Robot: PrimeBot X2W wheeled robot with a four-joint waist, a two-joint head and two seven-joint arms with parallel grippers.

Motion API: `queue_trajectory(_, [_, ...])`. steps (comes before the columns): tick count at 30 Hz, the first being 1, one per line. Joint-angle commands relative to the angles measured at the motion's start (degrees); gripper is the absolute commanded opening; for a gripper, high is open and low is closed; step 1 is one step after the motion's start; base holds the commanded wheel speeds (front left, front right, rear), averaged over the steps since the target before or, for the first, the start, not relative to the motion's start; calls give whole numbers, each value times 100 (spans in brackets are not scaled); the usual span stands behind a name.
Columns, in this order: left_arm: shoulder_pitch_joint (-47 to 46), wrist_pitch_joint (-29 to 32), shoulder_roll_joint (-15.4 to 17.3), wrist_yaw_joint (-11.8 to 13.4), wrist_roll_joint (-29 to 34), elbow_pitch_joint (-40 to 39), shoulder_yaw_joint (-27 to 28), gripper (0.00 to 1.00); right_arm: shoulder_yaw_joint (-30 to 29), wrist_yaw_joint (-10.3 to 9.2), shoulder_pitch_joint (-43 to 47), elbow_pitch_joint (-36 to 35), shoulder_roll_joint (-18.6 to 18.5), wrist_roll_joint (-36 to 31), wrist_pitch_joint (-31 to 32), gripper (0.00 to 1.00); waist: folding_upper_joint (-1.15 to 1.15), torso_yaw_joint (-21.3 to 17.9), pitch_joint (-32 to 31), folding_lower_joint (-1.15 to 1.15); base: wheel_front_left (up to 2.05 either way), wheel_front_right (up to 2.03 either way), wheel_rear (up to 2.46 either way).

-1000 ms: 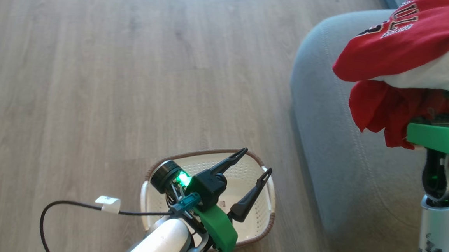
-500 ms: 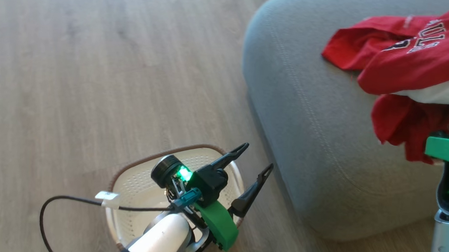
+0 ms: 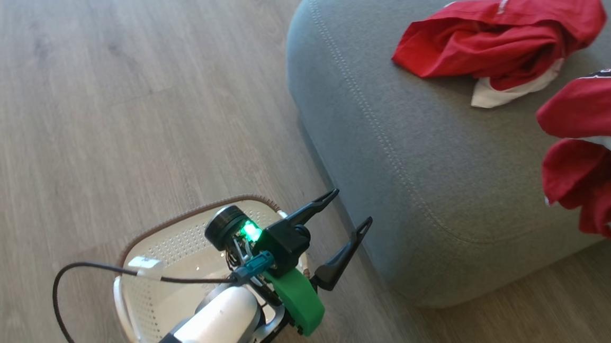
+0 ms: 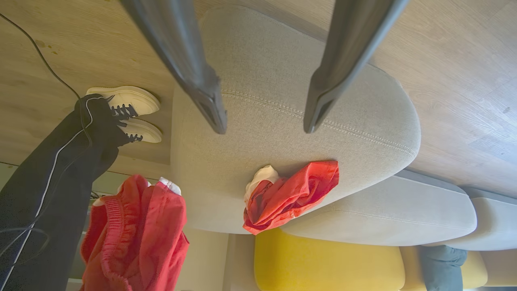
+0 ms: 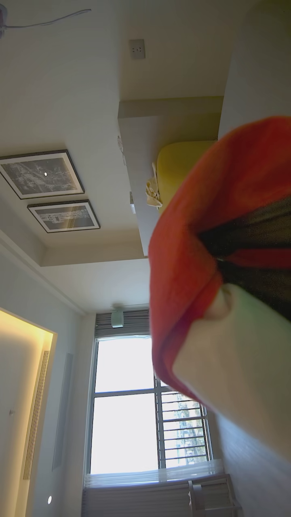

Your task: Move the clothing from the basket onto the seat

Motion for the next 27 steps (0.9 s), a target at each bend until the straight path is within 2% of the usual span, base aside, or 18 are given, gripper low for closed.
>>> queue_trajectory(1, [-165,-56,-3,-6,23,-190,189,100,126,40,-77,-206,-41,24,-47,0,0,-69,-21,0,0,0,0])
queue_trajectory(14, [-248,-56,-3,-50,61,-188,93,100,28,40,9,40,-41,129,-90,0,0,-111,120,0,0,0,0])
queue_trajectory(22, [-322,-56,-3,-121,184,-109,-103,100,-501,40,-217,392,-41,119,-108,0,0,87,369,0,0,0,0])
queue_trajectory(27, [-497,-56,-3,-180,346,9,-198,100,-822,40,-661,817,-41,-70,-56,0,0,95,831,0,0,0,0])
